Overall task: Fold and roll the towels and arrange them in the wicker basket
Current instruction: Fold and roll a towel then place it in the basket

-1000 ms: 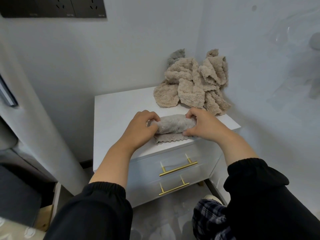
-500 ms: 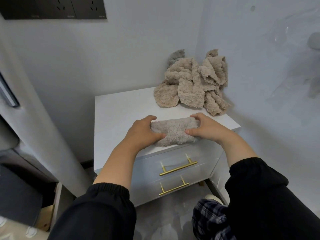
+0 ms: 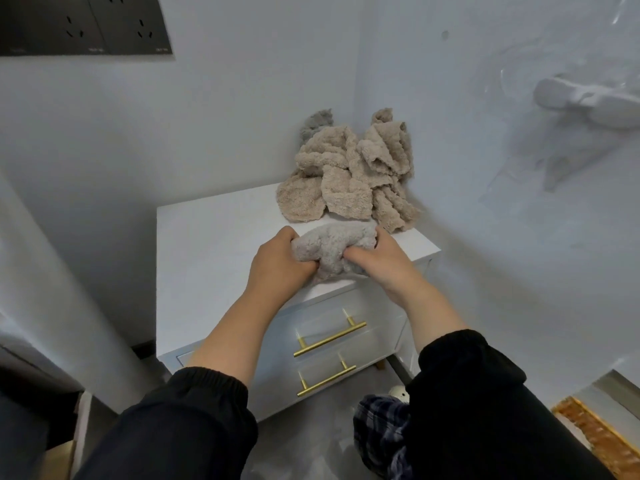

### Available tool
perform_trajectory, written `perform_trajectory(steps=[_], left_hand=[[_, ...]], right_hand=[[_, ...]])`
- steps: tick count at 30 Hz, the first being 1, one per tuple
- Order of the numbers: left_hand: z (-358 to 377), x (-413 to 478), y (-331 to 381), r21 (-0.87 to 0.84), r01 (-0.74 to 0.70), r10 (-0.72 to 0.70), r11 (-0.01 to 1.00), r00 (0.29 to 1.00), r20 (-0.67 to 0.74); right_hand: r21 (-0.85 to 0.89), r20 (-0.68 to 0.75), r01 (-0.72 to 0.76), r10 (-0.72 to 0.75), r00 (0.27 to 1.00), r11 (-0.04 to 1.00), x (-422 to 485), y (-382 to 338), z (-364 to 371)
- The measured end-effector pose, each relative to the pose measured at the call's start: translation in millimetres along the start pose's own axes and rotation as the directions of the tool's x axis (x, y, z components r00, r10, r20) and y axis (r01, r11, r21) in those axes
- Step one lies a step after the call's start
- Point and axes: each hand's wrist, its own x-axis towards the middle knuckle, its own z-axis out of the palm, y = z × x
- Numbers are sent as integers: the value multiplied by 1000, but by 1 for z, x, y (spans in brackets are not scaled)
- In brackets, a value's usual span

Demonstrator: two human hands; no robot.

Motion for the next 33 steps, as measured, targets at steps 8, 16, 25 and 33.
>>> perform_trajectory(steps=[8, 16, 25, 33], left_hand=[[46, -33, 78, -153, -140, 168, 978, 968, 187], [119, -94, 171, -322, -169, 307, 931, 840, 448], [201, -151, 183, -373, 143, 204, 917, 635, 745], [286, -170, 177, -301, 297, 110, 906, 522, 846]], right_hand=[[-368, -327, 45, -174, 929, 929, -68, -15, -90], [-474, -495, -1, -266, 827, 880, -183, -12, -193], [131, -617, -145, 195, 762, 981, -237, 56, -266], [874, -377, 92, 546, 748, 477, -242, 156, -289]])
